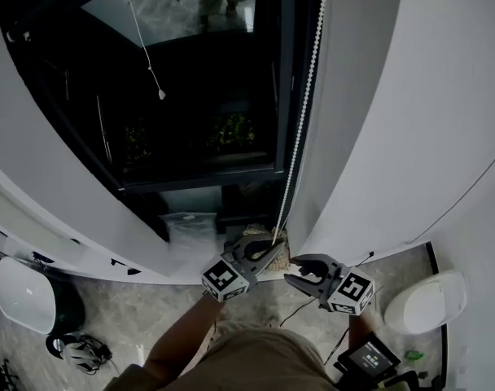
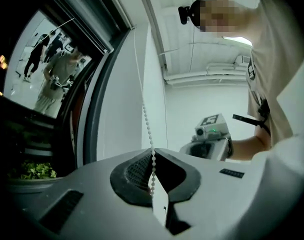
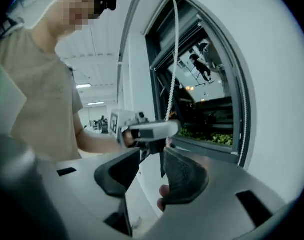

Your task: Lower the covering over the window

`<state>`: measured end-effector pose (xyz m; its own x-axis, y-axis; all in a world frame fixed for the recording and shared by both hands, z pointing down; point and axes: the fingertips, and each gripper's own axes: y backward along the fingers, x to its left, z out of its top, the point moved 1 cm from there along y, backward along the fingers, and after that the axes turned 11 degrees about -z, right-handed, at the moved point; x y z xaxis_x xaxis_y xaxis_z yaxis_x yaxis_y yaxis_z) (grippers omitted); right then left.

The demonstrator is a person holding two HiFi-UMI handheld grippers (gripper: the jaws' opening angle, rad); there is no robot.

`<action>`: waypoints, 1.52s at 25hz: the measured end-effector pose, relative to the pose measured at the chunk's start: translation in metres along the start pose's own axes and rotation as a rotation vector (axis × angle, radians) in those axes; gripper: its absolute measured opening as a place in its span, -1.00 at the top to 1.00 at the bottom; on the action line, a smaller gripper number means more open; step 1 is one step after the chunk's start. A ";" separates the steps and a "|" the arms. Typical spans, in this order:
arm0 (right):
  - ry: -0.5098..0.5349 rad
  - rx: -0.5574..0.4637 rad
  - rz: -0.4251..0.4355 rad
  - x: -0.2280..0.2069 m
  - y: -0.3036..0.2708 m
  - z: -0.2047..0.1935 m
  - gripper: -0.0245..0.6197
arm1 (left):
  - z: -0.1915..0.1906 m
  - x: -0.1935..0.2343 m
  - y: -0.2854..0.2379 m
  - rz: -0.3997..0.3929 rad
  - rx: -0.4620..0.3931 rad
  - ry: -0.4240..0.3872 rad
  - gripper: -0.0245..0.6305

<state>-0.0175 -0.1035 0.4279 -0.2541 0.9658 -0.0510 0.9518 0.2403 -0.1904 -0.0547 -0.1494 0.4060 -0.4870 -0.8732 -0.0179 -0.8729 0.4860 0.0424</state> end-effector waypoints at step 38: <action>-0.044 -0.354 -0.282 -0.020 0.013 0.074 0.65 | 0.129 -0.002 -0.010 -0.006 -0.229 -0.095 0.85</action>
<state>-0.0125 -0.1265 0.3536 -0.5112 0.8549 -0.0878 0.8428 0.5187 0.1435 -0.0487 -0.1477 0.2764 -0.4914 -0.8636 -0.1126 -0.8522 0.4501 0.2670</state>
